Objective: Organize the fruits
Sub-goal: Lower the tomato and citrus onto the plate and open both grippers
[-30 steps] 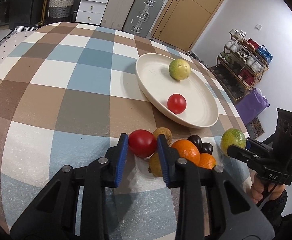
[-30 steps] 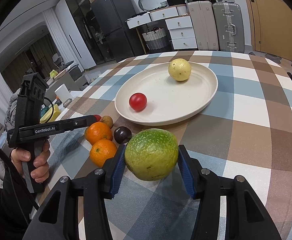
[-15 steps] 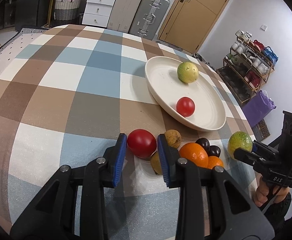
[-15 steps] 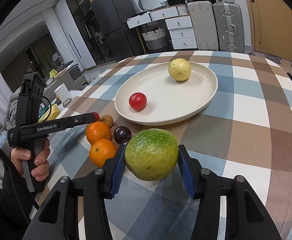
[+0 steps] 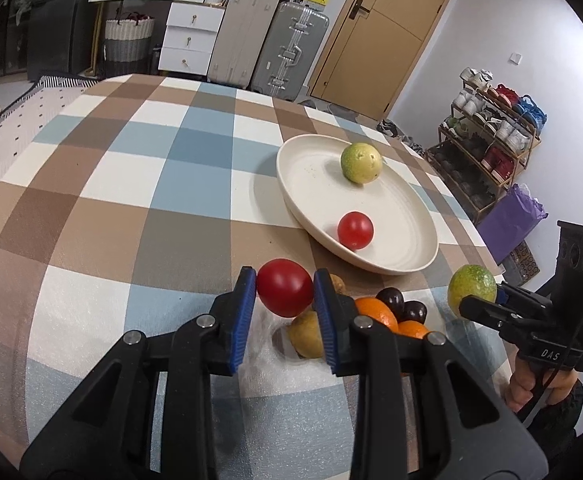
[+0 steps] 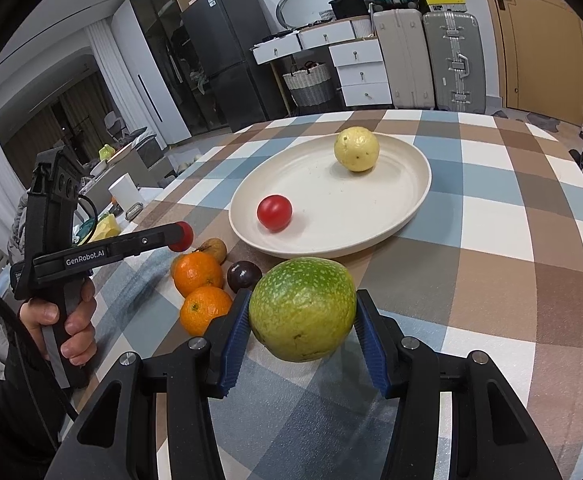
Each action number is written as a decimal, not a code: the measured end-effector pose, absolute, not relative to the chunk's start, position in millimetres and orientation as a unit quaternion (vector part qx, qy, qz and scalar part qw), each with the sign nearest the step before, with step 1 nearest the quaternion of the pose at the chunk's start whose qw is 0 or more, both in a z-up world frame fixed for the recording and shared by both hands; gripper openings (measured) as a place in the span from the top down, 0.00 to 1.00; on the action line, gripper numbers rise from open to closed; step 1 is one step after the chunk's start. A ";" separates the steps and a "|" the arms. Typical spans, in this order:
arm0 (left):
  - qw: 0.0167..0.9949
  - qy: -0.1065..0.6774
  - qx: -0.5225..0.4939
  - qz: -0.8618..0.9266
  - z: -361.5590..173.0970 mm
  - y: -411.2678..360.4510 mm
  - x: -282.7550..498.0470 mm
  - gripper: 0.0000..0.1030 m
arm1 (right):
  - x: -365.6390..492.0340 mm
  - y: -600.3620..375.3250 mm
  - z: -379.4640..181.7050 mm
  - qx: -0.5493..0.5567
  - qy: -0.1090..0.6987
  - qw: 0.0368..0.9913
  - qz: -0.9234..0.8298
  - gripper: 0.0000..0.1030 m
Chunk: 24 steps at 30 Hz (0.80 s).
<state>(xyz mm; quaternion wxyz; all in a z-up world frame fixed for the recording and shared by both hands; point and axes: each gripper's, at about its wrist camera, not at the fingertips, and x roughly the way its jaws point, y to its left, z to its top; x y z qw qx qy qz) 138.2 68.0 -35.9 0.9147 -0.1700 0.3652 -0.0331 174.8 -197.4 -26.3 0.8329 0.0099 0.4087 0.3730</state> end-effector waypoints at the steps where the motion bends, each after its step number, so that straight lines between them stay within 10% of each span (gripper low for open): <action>1: 0.917 0.361 -0.168 -0.033 -33.7 67.4 136.9 0.74 | 174.9 -196.9 -25.8 0.011 0.407 0.834 0.373 0.50; 24: 0.947 0.305 -0.099 -0.031 16.8 41.4 168.4 0.74 | 211.9 -198.1 16.9 0.056 0.339 0.880 0.329 0.50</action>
